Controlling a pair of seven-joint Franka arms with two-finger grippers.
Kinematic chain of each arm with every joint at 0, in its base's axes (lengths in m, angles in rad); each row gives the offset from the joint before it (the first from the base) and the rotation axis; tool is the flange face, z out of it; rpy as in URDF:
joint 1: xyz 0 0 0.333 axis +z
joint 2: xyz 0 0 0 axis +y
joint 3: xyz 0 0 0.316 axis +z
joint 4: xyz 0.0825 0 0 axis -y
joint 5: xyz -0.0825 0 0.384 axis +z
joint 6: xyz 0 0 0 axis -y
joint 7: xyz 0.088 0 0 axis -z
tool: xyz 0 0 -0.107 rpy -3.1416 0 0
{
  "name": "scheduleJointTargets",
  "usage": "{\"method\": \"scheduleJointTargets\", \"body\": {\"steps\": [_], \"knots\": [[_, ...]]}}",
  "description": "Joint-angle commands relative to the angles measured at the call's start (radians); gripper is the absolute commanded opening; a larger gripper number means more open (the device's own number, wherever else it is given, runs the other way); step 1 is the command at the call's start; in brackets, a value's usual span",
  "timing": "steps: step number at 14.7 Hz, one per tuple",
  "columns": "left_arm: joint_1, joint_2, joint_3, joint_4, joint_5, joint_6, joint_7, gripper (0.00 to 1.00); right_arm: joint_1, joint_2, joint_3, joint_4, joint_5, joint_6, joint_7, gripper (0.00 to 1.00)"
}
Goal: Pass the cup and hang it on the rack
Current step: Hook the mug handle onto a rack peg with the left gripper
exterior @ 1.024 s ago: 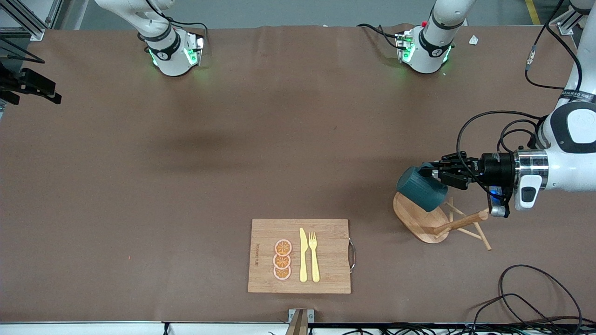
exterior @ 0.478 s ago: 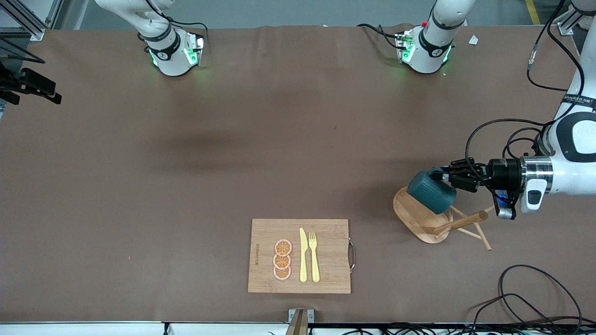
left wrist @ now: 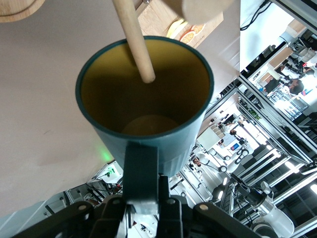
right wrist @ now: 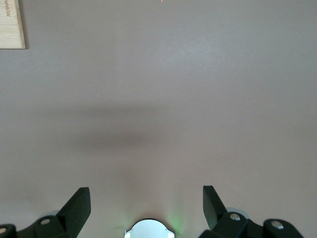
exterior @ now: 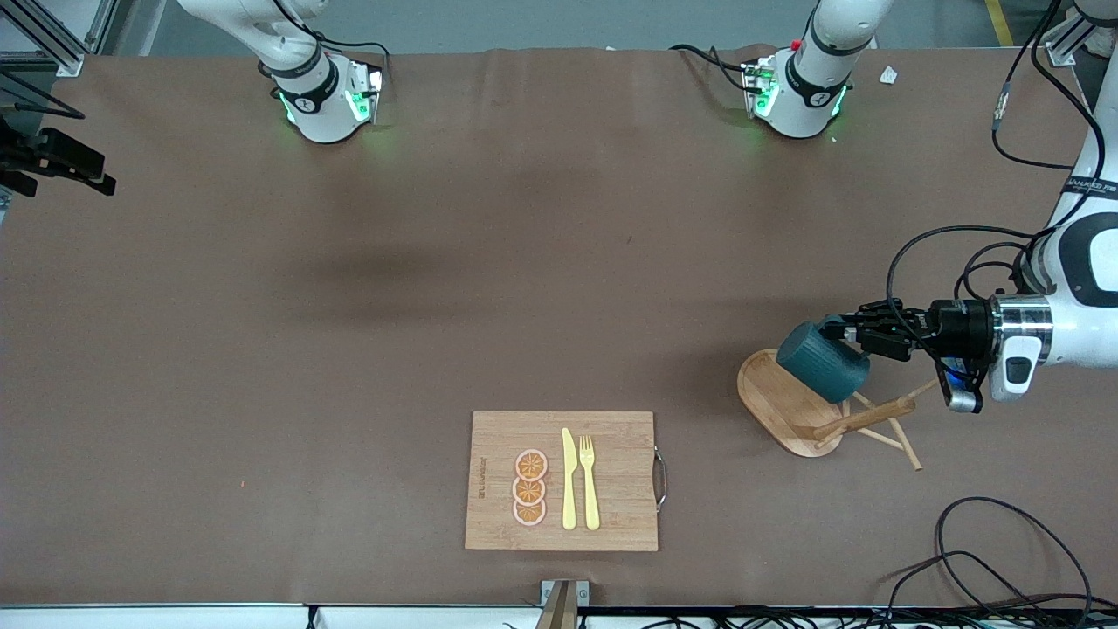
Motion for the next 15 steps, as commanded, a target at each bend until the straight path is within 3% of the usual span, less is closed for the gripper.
{"method": "scheduleJointTargets", "body": {"steps": [1, 15], "knots": [[0.016, -0.009, 0.003, 0.010, -0.026, -0.026, 0.024, 0.01, 0.006, -0.031, 0.003, -0.029, 0.002, 0.013, 0.011, 1.00], [0.030, 0.036, 0.045, 0.013, -0.026, -0.047, 0.130, 0.01, -0.005, -0.029, 0.017, -0.029, -0.005, 0.031, 0.008, 1.00]]}}
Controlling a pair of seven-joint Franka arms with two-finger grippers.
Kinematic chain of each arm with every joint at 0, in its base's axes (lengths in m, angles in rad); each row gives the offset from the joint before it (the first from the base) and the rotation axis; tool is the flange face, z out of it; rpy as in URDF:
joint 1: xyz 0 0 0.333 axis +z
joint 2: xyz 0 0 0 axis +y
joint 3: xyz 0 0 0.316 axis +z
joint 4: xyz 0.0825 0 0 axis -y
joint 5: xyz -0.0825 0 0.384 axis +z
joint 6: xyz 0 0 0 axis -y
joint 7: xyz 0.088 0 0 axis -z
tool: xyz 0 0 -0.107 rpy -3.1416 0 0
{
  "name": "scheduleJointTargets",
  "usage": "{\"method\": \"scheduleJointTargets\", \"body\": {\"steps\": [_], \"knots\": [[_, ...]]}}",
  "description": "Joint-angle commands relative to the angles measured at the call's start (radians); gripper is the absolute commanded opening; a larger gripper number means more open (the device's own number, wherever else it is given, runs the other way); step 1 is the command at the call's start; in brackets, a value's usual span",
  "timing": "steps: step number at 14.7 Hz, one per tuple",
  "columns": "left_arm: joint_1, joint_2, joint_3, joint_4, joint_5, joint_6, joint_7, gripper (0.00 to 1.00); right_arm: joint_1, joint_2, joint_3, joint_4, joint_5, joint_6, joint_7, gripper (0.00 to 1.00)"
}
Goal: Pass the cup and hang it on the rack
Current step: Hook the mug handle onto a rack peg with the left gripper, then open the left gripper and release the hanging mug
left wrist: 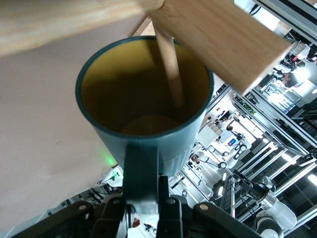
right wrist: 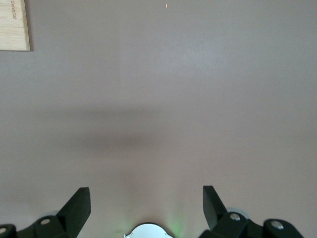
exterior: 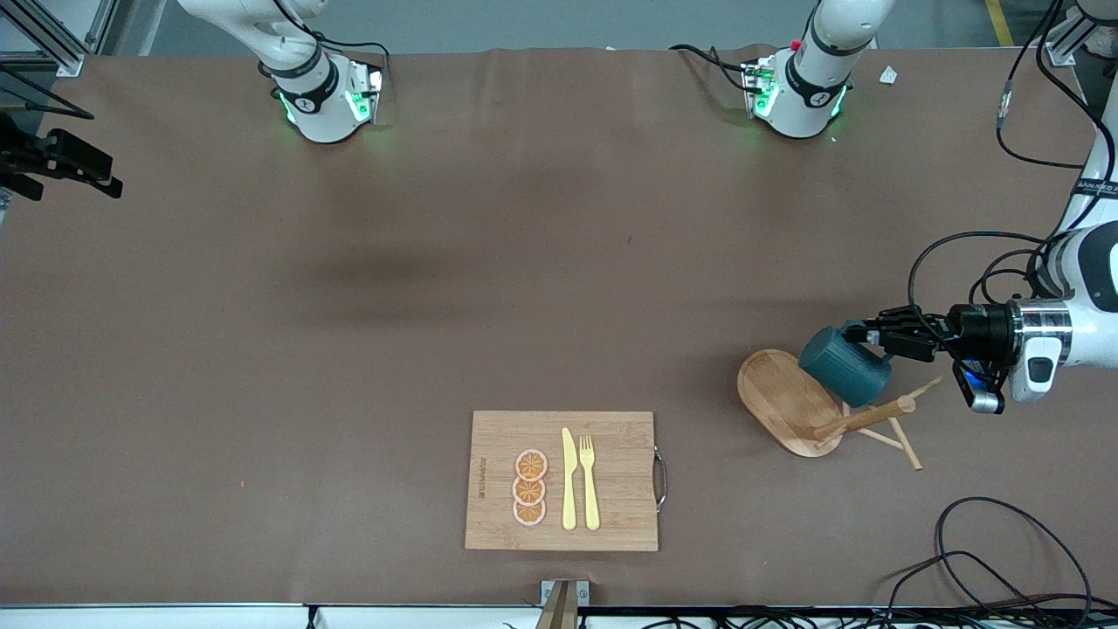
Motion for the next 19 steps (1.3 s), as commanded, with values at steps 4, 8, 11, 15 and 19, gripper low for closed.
{"method": "scheduleJointTargets", "body": {"steps": [4, 8, 11, 15, 19], "knots": [[0.002, 0.025, 0.011, 0.017, -0.024, -0.018, 0.037, 0.10, -0.005, -0.029, -0.004, -0.030, -0.003, 0.014, 0.010, 1.00], [-0.004, 0.022, 0.029, 0.029, -0.064, -0.018, 0.028, 0.45, -0.005, -0.029, -0.004, -0.030, -0.003, 0.012, 0.010, 1.00], [-0.003, 0.011, 0.028, 0.037, -0.083, -0.016, 0.014, 1.00, -0.005, -0.029, -0.004, -0.030, -0.003, 0.012, 0.010, 1.00], [0.002, -0.012, -0.024, 0.133, -0.060, -0.056, -0.136, 1.00, -0.005, -0.029, -0.004, -0.030, -0.003, 0.012, 0.010, 1.00], [0.003, -0.040, -0.063, 0.244, 0.060, -0.160, -0.240, 1.00, -0.005, -0.029, -0.004, -0.032, -0.003, 0.011, 0.010, 1.00]]}}
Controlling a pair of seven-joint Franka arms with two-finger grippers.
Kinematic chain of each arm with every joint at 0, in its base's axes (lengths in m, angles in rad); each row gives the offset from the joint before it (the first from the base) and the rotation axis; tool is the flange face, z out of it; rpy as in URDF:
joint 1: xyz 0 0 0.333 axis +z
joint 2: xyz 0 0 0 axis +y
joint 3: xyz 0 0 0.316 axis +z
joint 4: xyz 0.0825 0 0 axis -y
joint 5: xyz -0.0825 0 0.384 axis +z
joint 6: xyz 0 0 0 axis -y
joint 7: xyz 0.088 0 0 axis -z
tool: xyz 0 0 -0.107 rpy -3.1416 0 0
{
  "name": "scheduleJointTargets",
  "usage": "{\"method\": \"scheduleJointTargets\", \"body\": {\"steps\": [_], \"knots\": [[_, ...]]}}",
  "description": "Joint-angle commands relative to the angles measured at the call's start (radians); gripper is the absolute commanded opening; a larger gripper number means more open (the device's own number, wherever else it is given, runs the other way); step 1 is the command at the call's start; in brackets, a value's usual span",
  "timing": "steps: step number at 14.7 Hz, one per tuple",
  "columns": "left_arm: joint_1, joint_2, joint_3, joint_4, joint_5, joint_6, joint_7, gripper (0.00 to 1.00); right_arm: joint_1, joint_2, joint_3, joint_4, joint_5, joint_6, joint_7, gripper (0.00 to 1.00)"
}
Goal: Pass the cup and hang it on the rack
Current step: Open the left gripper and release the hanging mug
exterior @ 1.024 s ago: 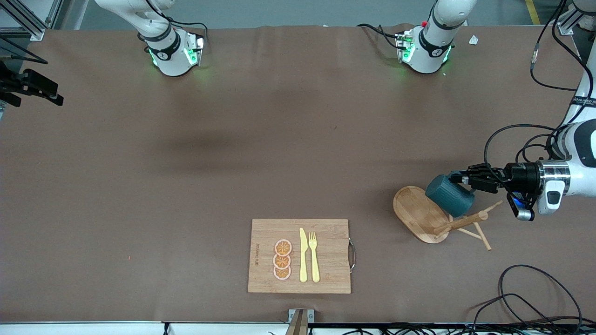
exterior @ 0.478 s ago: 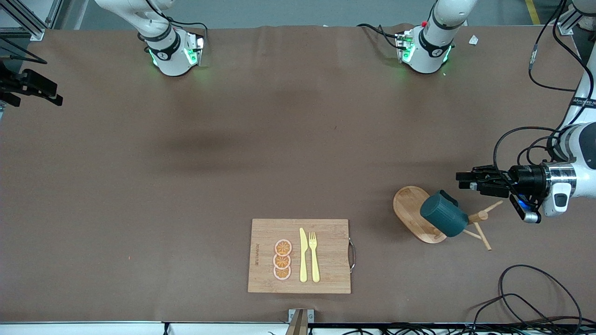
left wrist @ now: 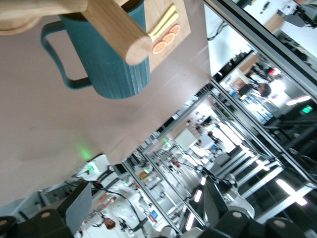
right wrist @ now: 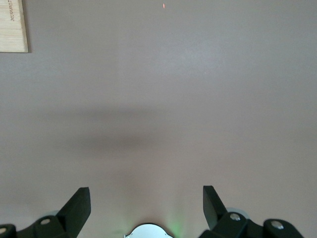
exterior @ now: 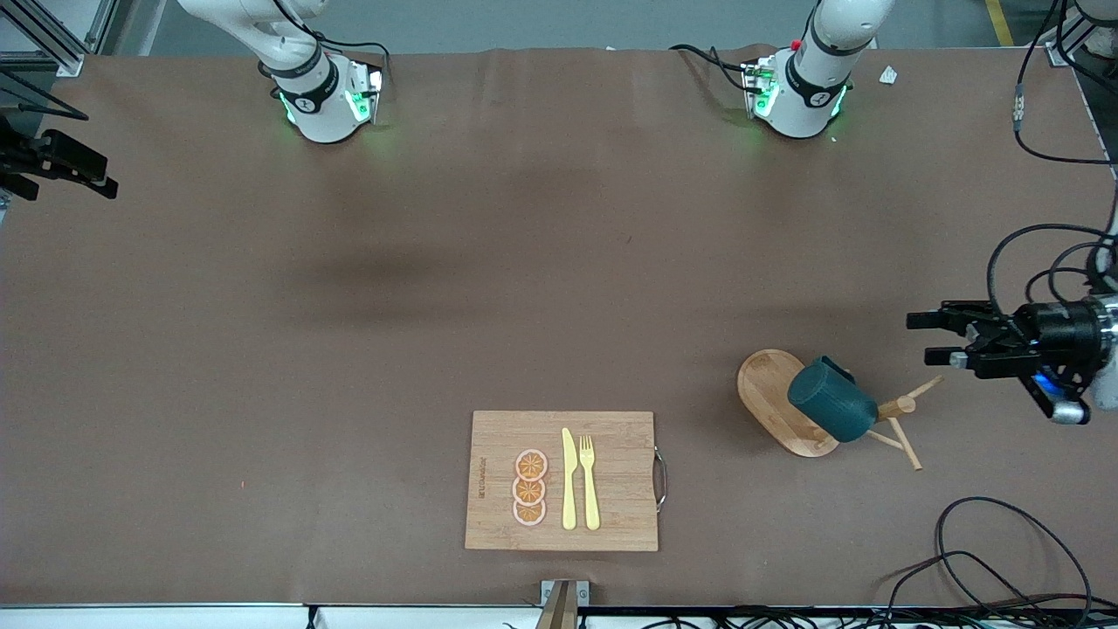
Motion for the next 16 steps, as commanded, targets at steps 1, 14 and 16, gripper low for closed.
{"method": "scheduleJointTargets", "body": {"steps": [1, 14, 16], "knots": [[0.002, -0.028, -0.045, 0.061, 0.118, -0.063, -0.072, 1.00, -0.004, -0.029, 0.004, -0.030, -0.003, 0.012, 0.010, 1.00], [-0.004, -0.034, -0.480, 0.124, 0.876, -0.290, -0.051, 1.00, -0.004, -0.029, 0.004, -0.032, -0.004, 0.010, 0.008, 1.00], [-0.013, -0.060, -0.470, 0.142, 0.879, -0.295, 0.015, 1.00, -0.004, -0.029, 0.004, -0.032, -0.004, 0.010, 0.008, 1.00]]}}
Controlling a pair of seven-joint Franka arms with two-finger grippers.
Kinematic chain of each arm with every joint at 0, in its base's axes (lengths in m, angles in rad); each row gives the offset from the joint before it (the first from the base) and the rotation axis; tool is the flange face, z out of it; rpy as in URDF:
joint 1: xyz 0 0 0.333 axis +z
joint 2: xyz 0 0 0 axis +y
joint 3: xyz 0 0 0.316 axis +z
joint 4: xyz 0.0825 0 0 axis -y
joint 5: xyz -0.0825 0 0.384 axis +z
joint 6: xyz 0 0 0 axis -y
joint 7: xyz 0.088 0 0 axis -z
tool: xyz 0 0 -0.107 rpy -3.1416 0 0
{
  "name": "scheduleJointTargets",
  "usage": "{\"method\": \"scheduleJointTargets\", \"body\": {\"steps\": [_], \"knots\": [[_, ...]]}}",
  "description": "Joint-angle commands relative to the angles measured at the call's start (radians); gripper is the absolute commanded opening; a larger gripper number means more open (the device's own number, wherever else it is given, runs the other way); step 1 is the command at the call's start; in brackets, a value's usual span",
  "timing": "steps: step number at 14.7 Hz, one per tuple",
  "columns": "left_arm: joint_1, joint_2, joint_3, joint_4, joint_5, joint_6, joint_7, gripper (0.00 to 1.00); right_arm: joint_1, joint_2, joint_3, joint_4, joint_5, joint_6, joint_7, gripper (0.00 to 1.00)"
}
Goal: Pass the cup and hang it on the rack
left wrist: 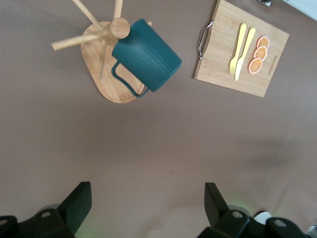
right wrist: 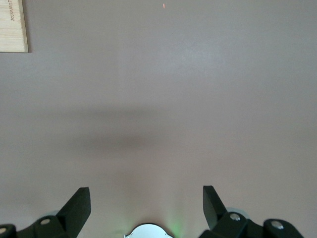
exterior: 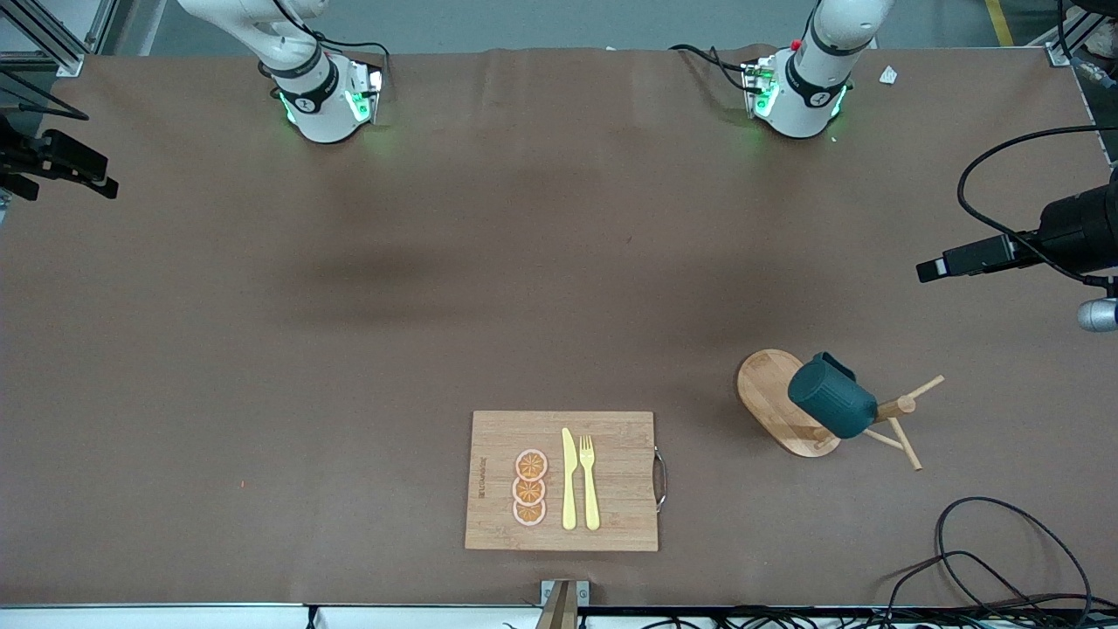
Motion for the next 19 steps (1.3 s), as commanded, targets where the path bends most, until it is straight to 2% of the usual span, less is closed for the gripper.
{"method": "scheduleJointTargets", "body": {"steps": [1, 3, 6, 8, 12, 13, 17, 19], "knots": [[-0.011, -0.030, 0.014, 0.028, 0.027, -0.024, 0.075, 1.00, -0.002, -0.029, 0.004, -0.032, -0.004, 0.010, 0.008, 1.00], [-0.055, -0.054, 0.068, 0.040, 0.027, -0.033, 0.123, 1.00, -0.004, -0.029, 0.004, -0.032, -0.004, 0.009, 0.008, 1.00], [-0.156, -0.060, 0.145, 0.135, 0.027, -0.090, 0.151, 1.00, -0.004, -0.029, 0.004, -0.032, -0.003, 0.009, 0.008, 1.00], [-0.194, -0.059, 0.153, 0.157, 0.030, -0.094, 0.152, 1.00, -0.004, -0.029, 0.004, -0.032, -0.003, 0.009, 0.008, 1.00], [-0.287, -0.089, 0.251, 0.200, 0.034, -0.094, 0.197, 1.00, -0.004, -0.029, 0.004, -0.032, -0.003, 0.009, 0.010, 1.00], [-0.320, -0.103, 0.280, 0.217, 0.036, -0.094, 0.201, 1.00, -0.004, -0.029, 0.004, -0.032, -0.003, 0.010, 0.008, 1.00], [-0.490, -0.126, 0.470, 0.341, 0.030, -0.093, 0.334, 1.00, -0.004, -0.029, 0.004, -0.032, -0.003, 0.009, 0.010, 1.00], [-0.537, -0.134, 0.537, 0.379, 0.027, -0.093, 0.422, 1.00, -0.004, -0.029, 0.004, -0.032, -0.003, 0.009, 0.010, 1.00]]}}
